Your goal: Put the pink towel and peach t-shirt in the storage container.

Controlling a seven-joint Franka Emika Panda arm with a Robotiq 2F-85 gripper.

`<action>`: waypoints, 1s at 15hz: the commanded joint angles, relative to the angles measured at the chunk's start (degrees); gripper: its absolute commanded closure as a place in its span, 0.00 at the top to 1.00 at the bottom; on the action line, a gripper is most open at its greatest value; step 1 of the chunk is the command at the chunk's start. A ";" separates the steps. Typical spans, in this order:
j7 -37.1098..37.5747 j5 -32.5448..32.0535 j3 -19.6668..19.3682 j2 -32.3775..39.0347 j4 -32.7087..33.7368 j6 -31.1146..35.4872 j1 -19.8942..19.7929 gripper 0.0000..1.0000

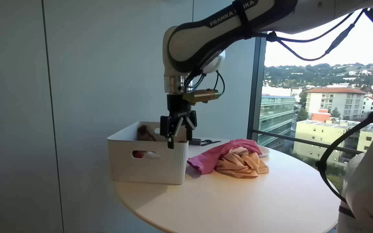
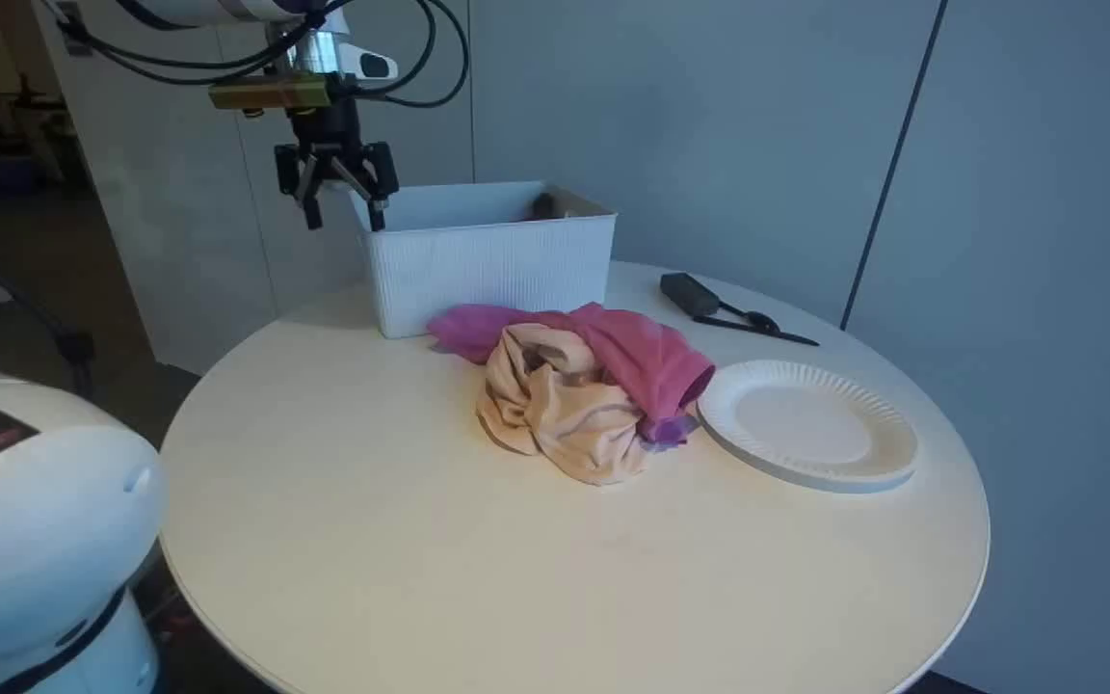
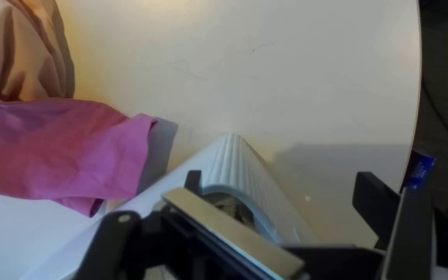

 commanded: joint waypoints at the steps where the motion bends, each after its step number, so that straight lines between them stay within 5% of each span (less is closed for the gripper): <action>1: 0.27 -0.30 -0.93 0.12 0.30 -0.08 1.05 1.00; 5: 0.27 -0.30 -0.92 -0.11 0.80 -0.09 1.04 1.00; 9: 8.78 -7.36 -0.78 -4.17 -0.87 -0.29 -1.40 1.00; 15: 14.86 -3.16 -6.73 -12.22 -8.27 1.91 -4.81 1.00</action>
